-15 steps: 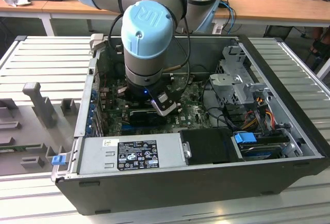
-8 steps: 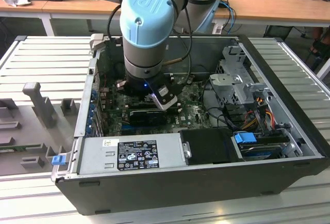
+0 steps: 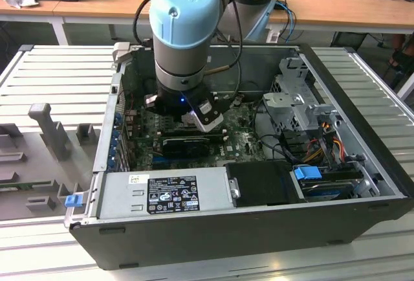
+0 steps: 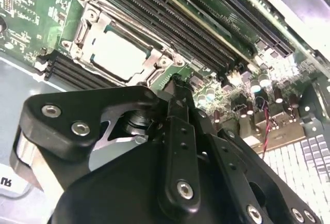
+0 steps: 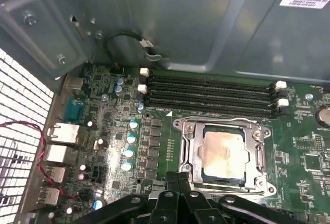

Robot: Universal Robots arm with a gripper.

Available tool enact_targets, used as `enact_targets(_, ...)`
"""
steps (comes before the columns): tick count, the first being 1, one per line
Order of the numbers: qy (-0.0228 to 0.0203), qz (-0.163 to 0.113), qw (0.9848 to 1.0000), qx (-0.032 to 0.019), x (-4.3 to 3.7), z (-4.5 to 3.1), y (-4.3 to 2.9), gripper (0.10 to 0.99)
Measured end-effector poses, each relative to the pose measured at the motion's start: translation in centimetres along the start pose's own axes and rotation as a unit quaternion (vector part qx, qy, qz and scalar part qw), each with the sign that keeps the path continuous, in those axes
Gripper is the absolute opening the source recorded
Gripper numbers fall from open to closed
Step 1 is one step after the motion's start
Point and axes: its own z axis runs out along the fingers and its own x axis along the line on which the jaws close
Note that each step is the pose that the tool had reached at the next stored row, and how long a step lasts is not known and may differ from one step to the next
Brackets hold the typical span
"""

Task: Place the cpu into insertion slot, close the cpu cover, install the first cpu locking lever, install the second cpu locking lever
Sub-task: 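Install the second cpu locking lever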

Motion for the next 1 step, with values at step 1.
enact_targets(1, 0.0000, 0.000, 1.0000, 0.0000, 0.00, 0.00, 0.00, 0.106)
